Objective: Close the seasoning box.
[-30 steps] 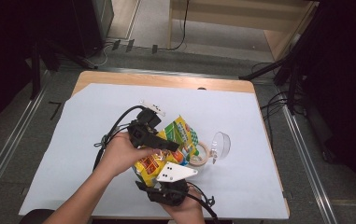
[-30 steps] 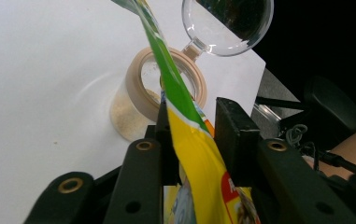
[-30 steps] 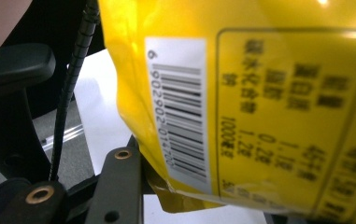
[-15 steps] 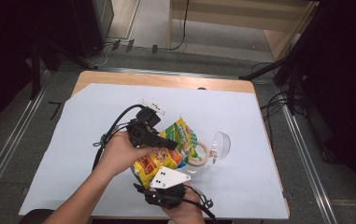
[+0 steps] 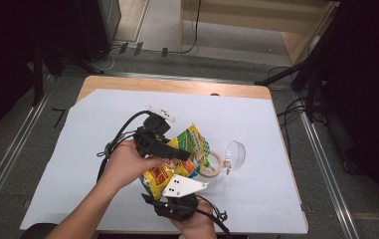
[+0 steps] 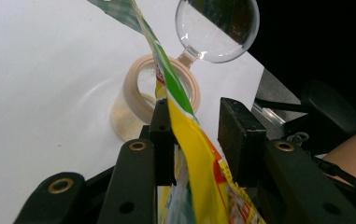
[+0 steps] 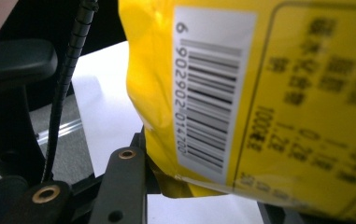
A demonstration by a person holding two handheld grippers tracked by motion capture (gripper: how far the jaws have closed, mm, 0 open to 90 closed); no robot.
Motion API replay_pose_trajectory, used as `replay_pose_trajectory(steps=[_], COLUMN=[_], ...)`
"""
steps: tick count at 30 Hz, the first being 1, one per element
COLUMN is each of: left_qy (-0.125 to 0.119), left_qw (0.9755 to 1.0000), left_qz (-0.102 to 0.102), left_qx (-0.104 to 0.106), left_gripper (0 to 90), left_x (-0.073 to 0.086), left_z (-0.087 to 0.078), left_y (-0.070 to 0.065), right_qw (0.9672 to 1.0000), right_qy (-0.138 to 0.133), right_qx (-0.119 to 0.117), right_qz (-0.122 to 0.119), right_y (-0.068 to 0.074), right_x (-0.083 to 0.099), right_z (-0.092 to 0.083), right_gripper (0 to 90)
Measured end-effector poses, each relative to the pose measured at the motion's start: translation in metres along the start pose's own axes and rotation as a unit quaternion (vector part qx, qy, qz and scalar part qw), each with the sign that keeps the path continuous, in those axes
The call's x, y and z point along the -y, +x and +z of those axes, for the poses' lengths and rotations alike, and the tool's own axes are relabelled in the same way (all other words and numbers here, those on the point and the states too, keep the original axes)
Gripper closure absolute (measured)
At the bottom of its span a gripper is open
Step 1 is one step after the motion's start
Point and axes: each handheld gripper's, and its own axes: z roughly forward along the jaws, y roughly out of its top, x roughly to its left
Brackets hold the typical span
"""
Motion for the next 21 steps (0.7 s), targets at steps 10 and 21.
replay_pose_trajectory(steps=[10,21], left_qy=[0.01,0.01], left_qw=[0.9998,0.9999], left_qz=[-0.002,0.004], left_qx=[-0.014,-0.013], left_gripper=[79.2,82.5], left_x=[-0.0004,-0.0018], left_z=[-0.0013,-0.0015], left_y=[0.0008,-0.0008], right_qw=[0.9998,0.9997], right_qy=[-0.002,0.015], right_qx=[-0.008,0.001], right_qz=[0.016,-0.02], right_y=[-0.0006,0.0052], right_x=[-0.0025,-0.0046], right_z=[-0.0008,0.0025], right_gripper=[64.0,61.4])
